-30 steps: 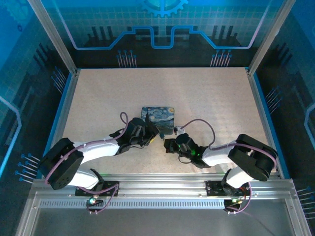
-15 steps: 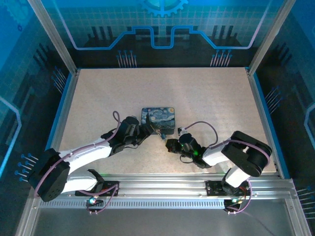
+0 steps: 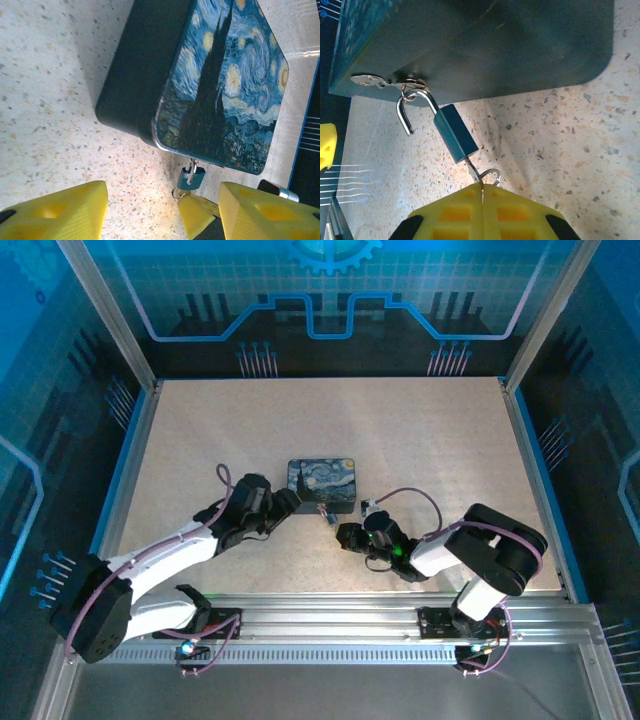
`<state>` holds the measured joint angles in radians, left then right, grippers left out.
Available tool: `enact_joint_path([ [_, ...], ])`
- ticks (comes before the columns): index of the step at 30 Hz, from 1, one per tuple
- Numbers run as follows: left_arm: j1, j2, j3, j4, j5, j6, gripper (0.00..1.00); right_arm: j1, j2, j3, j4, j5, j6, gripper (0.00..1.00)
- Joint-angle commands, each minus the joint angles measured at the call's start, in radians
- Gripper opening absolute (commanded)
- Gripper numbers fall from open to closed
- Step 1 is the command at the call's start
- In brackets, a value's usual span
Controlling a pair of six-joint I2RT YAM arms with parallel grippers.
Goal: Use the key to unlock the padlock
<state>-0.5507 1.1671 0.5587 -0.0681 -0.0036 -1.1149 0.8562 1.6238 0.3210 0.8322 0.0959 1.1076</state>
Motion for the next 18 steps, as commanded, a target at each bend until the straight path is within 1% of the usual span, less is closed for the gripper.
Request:
enact_joint_path([
  [1,0.033,-0.025,0.012,-0.048,0.018,0.050,0.62,-0.011,0.002,-0.013,0.028,0.002,0.008,0.10],
  [11,0.114,0.001,0.020,-0.060,0.095,0.116,0.69,-0.011,-0.039,-0.023,0.007,0.019,-0.022,0.17],
  [15,0.158,0.035,0.044,-0.060,0.144,0.159,0.71,-0.015,-0.086,-0.027,-0.020,0.022,-0.068,0.25],
  [18,0.180,0.072,0.073,-0.061,0.180,0.192,0.72,-0.038,-0.122,-0.036,-0.007,-0.012,-0.105,0.32],
])
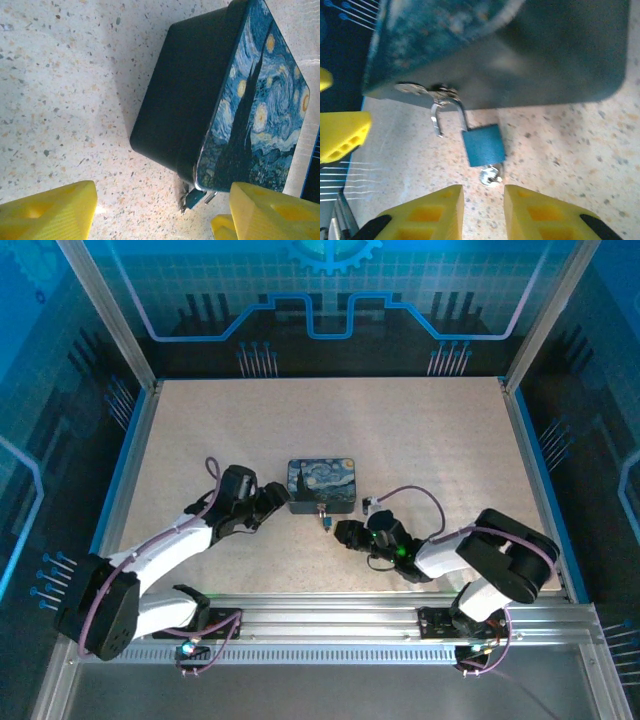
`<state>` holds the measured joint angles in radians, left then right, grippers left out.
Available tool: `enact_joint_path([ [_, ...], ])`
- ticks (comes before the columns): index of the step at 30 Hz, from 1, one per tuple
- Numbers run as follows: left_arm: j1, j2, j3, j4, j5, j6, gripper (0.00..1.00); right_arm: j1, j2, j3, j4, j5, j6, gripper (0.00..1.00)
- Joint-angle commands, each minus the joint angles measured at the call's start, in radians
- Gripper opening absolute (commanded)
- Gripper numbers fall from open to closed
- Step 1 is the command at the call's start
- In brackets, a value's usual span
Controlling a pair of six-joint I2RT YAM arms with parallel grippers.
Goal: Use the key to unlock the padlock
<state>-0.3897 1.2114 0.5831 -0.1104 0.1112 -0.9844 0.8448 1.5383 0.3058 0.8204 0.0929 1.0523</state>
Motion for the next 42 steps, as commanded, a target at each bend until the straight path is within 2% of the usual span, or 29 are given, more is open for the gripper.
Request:
enact_joint_path([
  [1,0.024,0.043,0.060,-0.020,0.072,0.075,0.72,-0.035,-0.047,-0.023,0.011,-0.024,-0.061,0.35],
  [8,0.043,0.161,0.148,-0.014,0.124,0.130,0.73,-0.099,-0.082,-0.011,0.029,-0.133,-0.122,0.57],
  [14,0.043,0.238,0.184,0.009,0.131,0.136,0.72,-0.134,-0.068,0.021,0.037,-0.191,-0.150,0.69],
  [20,0.043,0.277,0.177,0.020,0.130,0.136,0.66,-0.160,-0.020,0.069,0.054,-0.238,-0.159,0.70],
  [26,0.037,0.241,0.105,0.025,0.121,0.121,0.62,-0.192,0.014,0.104,0.058,-0.268,-0.207,0.71],
  [34,0.010,0.170,-0.019,0.051,0.112,0.062,0.61,-0.250,0.070,0.148,0.085,-0.366,-0.290,0.73],
  [42,-0.010,0.134,-0.046,0.045,0.094,0.042,0.61,-0.279,0.077,0.150,0.088,-0.406,-0.330,0.74],
])
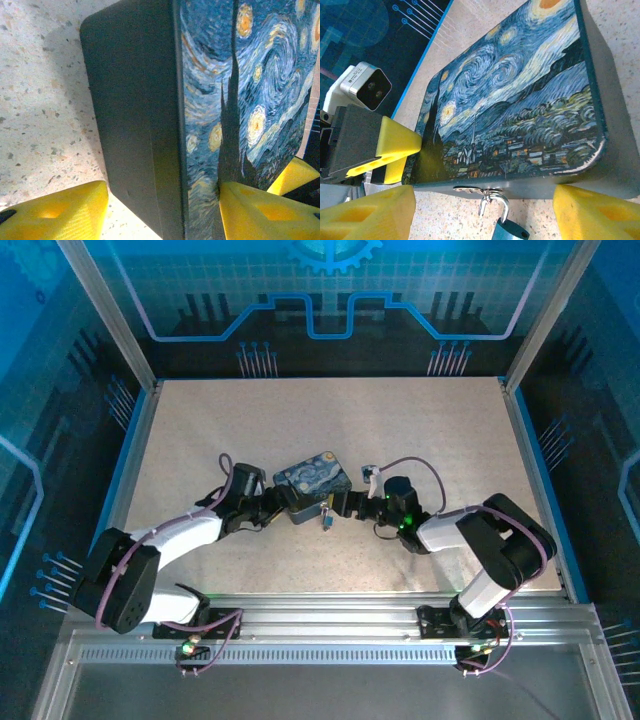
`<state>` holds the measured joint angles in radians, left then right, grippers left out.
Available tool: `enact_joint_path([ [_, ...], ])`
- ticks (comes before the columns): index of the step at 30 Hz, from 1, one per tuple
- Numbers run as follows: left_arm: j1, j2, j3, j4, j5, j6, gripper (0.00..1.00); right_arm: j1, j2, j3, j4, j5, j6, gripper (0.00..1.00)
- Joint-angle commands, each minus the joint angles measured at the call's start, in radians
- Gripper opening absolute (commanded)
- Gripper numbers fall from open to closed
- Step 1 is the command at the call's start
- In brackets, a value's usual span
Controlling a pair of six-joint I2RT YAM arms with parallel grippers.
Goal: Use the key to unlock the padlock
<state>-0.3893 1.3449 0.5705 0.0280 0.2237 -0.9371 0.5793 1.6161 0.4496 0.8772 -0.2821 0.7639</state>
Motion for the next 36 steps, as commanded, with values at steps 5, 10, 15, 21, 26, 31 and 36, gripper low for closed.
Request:
enact_joint_path([
  [5,-0.010,0.003,-0.028,-0.091,-0.018,-0.007,0.61,-0.021,-0.051,-0.033,-0.012,-0.027,-0.069,0.74],
  [10,-0.012,0.007,-0.032,-0.083,-0.018,-0.012,0.61,-0.023,-0.064,-0.046,-0.036,-0.063,-0.068,0.74],
  [15,-0.018,0.009,-0.037,-0.075,-0.018,-0.015,0.61,-0.014,-0.020,-0.031,-0.010,-0.092,-0.057,0.69],
  [21,-0.024,0.022,-0.035,-0.063,-0.015,-0.019,0.61,0.006,0.062,-0.005,0.045,-0.093,-0.038,0.65],
  [26,-0.028,0.030,-0.034,-0.053,-0.014,-0.023,0.61,0.019,0.128,0.013,0.105,-0.098,-0.026,0.62],
  [31,-0.029,0.031,-0.037,-0.050,-0.014,-0.024,0.61,0.032,0.179,0.030,0.126,-0.095,-0.015,0.59],
  [36,-0.029,0.036,-0.037,-0.045,-0.012,-0.026,0.61,0.042,0.219,0.045,0.161,-0.108,-0.002,0.54],
])
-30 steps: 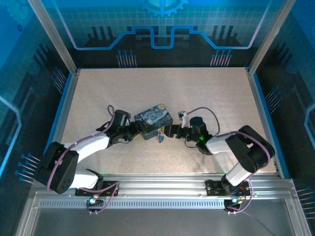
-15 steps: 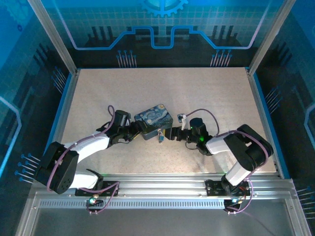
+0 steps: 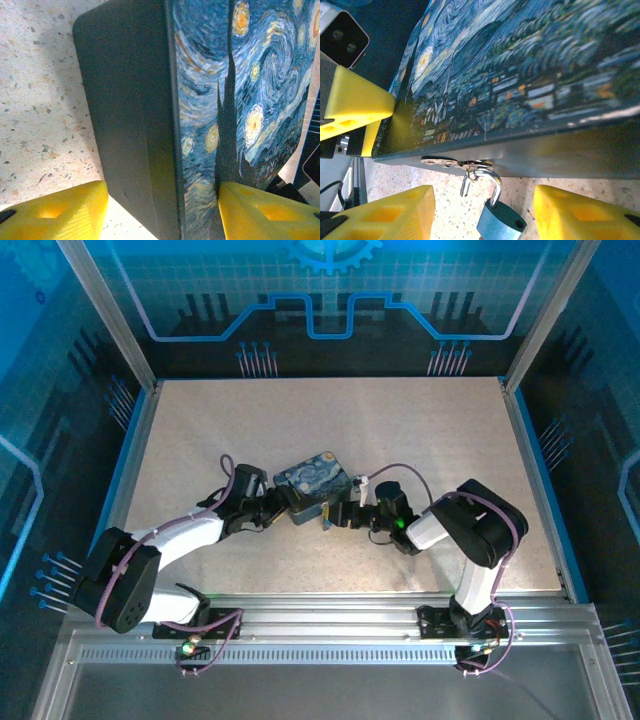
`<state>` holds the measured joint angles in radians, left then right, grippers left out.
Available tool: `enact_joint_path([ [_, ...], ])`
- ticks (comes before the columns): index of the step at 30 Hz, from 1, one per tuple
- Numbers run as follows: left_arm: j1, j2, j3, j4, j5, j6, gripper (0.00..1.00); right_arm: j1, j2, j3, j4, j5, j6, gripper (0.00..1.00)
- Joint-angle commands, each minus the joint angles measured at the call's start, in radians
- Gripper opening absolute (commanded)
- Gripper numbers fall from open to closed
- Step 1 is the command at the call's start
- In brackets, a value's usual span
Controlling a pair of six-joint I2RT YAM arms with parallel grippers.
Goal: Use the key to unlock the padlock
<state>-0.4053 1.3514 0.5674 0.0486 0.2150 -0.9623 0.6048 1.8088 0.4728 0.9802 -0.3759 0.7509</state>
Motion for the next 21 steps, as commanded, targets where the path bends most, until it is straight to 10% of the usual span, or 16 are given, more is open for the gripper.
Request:
enact_joint_path([
  [1,-0.013,0.031,-0.033,-0.065,-0.003,-0.002,0.61,0.019,0.032,0.024,0.060,-0.015,0.011,0.54],
  [21,-0.013,0.038,-0.031,-0.064,-0.002,-0.001,0.61,0.030,0.092,0.048,0.092,-0.041,0.020,0.44],
])
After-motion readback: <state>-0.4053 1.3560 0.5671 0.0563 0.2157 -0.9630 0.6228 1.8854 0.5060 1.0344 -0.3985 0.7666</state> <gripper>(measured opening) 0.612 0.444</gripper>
